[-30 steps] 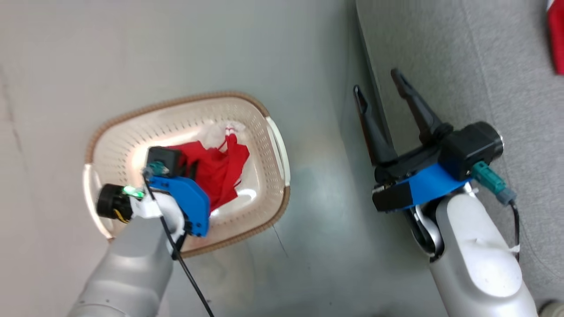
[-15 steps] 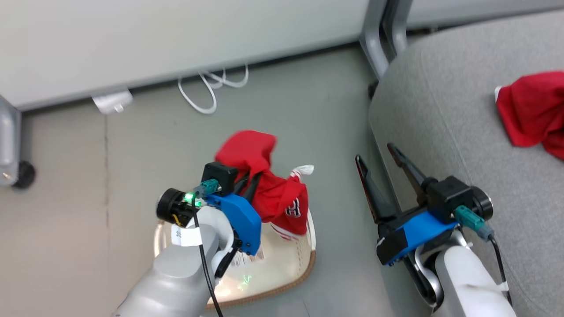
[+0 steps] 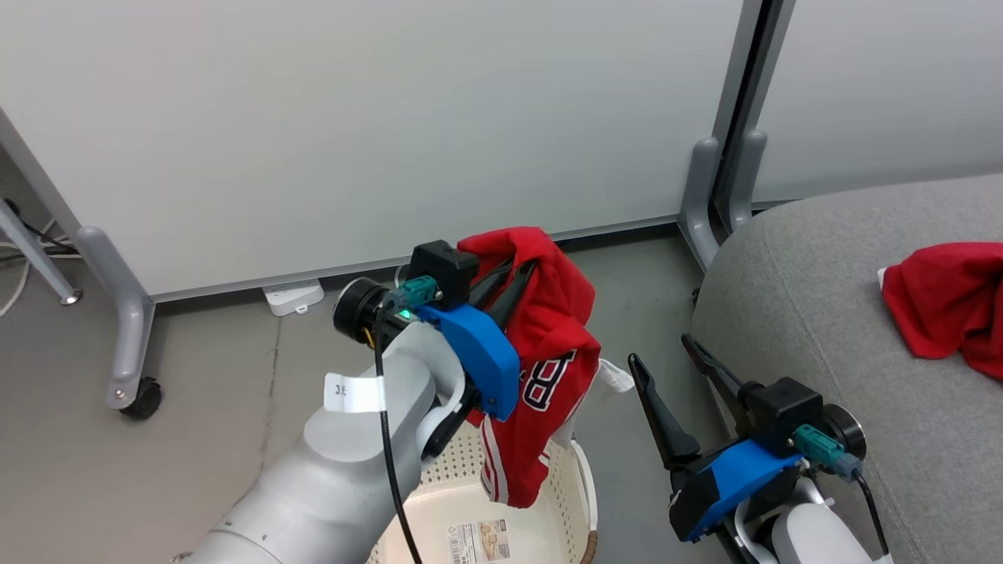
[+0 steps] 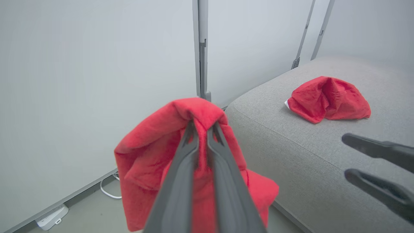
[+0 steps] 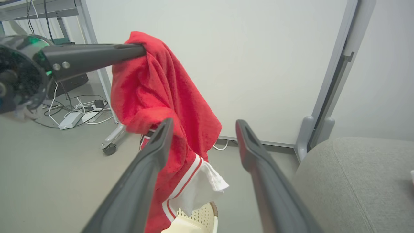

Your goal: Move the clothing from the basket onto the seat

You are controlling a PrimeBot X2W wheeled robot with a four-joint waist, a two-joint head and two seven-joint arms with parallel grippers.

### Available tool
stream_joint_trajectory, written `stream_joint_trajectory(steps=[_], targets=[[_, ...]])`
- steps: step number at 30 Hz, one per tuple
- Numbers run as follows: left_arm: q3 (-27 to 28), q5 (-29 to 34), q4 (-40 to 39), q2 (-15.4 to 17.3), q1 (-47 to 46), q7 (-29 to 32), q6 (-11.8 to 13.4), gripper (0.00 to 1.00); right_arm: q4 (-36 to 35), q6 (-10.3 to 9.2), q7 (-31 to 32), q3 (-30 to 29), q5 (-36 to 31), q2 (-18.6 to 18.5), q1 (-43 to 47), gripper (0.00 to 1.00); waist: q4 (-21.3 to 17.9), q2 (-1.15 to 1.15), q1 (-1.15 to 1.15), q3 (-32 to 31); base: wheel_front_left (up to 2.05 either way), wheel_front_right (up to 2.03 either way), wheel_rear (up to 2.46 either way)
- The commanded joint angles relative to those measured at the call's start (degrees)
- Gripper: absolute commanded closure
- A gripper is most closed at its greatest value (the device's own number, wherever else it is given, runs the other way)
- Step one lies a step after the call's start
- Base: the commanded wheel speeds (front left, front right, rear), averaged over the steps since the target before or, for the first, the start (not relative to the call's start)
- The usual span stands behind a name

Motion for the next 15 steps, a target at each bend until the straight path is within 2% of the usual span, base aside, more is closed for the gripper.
stream_joint_trajectory(steps=[1, 15], targets=[[-0.17, -0.46, -0.52, 0.00, -0.97, 0.02, -0.23, 1.00, -0.26, 0.01, 0.04, 0.12, 0.42, -0.07, 0.95, 0.00, 0.97, 0.00, 0.02, -0.97, 0.00, 0.00, 0.00], [-4.27, -3.33, -5.71, 0.01, -4.80, 1.43, 1.98, 1.00, -0.87, 0.01, 0.40, 1.24, 1.46, -0.07, 2.09, 0.00, 2.41, 0.00, 0.02, -2.00, 0.00, 0.00, 0.00]])
